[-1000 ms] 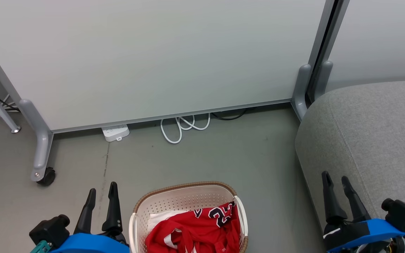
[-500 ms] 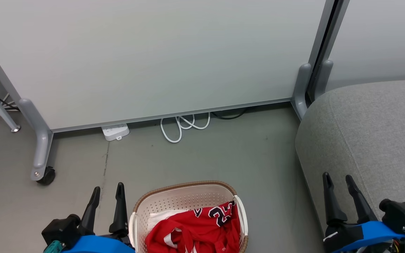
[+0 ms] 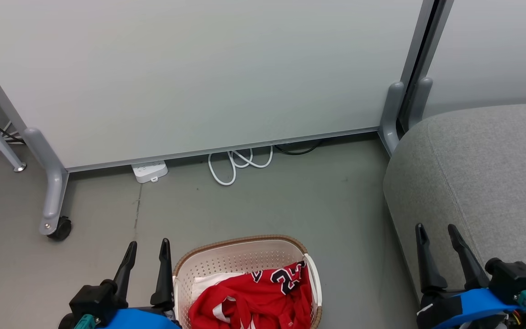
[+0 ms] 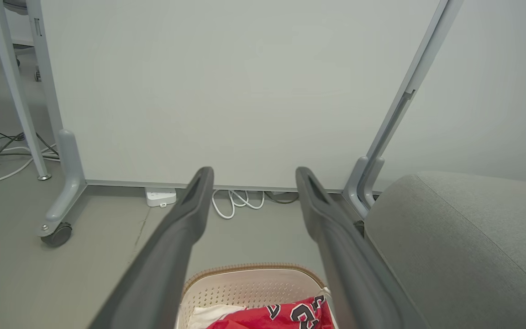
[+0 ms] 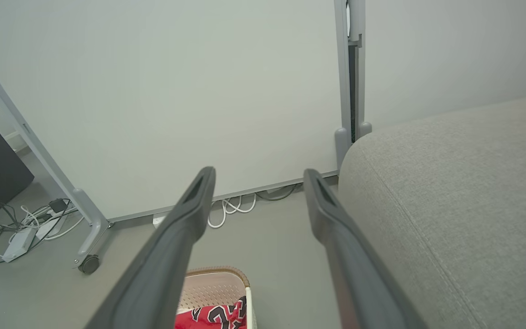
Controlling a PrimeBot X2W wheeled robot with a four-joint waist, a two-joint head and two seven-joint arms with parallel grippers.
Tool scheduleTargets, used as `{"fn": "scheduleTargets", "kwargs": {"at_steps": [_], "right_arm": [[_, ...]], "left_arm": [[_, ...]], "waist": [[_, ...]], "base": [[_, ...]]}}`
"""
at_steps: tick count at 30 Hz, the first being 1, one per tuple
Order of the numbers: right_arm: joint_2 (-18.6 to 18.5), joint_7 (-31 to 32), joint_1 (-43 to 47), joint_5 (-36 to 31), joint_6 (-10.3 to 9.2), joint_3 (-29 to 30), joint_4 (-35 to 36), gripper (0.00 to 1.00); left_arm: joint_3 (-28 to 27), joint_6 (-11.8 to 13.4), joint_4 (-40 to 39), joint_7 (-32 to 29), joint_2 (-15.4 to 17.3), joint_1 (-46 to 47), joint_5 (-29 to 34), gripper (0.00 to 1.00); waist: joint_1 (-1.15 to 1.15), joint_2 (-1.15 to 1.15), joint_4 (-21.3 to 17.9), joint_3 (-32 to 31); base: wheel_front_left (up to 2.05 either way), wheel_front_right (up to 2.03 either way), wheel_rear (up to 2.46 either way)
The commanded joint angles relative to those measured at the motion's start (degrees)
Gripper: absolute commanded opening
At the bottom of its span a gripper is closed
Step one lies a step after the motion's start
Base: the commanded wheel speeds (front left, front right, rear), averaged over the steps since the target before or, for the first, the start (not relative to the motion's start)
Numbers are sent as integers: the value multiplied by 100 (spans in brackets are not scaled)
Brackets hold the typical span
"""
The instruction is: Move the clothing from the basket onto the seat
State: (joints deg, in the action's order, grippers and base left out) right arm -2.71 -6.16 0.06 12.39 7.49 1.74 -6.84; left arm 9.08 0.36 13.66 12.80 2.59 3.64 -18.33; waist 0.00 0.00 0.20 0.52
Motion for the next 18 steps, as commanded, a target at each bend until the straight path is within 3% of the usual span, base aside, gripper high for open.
{"fn": "scheduleTargets", "kwargs": {"at_steps": [1,18], "right_arm": [[-27,-69,56,-131,0,-12,52,100],[-28,-202,116,-730,0,3,90,100]], "left_arm": [[1,30,-5,54,38,38,118,100],[34,149,-27,216,43,-45,389,100]], "waist": [[0,0,0,-15],[0,0,19,-41]], "base": [[0,0,0],[0,0,0]]}}
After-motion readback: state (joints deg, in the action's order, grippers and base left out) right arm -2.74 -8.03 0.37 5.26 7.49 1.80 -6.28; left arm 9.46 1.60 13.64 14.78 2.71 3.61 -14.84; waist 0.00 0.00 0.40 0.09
